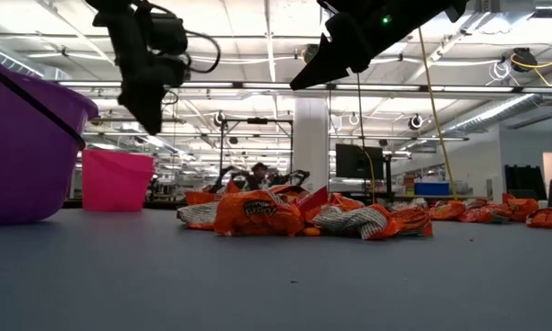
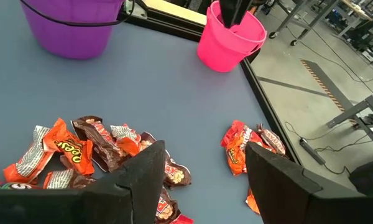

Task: Organize candy in baskets
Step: Put the orange chocolate into the pink bucket

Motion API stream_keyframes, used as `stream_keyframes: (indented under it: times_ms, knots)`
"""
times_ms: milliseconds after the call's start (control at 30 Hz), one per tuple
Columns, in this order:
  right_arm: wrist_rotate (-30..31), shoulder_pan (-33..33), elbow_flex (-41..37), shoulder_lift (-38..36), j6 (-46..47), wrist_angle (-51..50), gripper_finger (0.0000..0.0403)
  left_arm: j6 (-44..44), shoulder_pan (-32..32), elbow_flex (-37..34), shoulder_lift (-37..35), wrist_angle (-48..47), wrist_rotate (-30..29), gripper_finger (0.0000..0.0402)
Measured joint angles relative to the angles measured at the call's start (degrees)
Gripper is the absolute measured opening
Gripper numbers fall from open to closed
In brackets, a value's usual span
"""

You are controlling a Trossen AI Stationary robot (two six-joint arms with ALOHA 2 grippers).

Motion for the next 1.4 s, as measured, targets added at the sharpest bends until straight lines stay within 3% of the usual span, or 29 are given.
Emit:
stream_keyframes:
  times_ms: [267, 533, 600, 733, 833, 1067, 1267, 1400]
  knots:
    - [0.0, 0.0, 0.0, 0.0, -0.5, 0.5, 0.021, -3.0, -11.8, 0.0, 0.1, 9.9, 1.9, 0.0176]
    - [0.0, 0.0, 0.0, 0.0, -0.5, 0.4, 0.021, -2.7, -18.9, 0.0, 5.8, 21.8, -0.3, 0.0176]
    - [0.0, 0.0, 0.0, 0.0, -0.5, 0.3, 0.021, -2.5, -19.8, 0.0, 8.3, 24.6, -3.4, 0.0176]
    - [0.6, 0.2, 0.0, -0.2, -3.2, -1.3, 0.021, -0.5, -20.4, 0.0, 14.3, 30.3, -13.4, 0.0176]
    - [0.8, 0.5, 0.0, -1.7, -3.5, -1.2, 0.021, 2.5, -20.4, 0.0, 18.9, 33.8, -16.7, 0.0176]
    - [0.6, 0.8, 0.0, -6.1, -3.1, -4.6, 0.021, 6.2, -18.4, 0.0, 27.7, 38.3, -16.4, 0.0176]
    - [0.2, 0.8, 0.0, -7.5, -0.8, -6.1, 0.021, 9.2, -15.0, 0.0, 31.2, 39.6, -16.1, 0.0176]
    - [0.2, 0.8, 0.0, -7.6, -0.2, -6.0, 0.021, 12.6, -13.1, 0.0, 33.1, 40.6, -11.7, 0.0176]
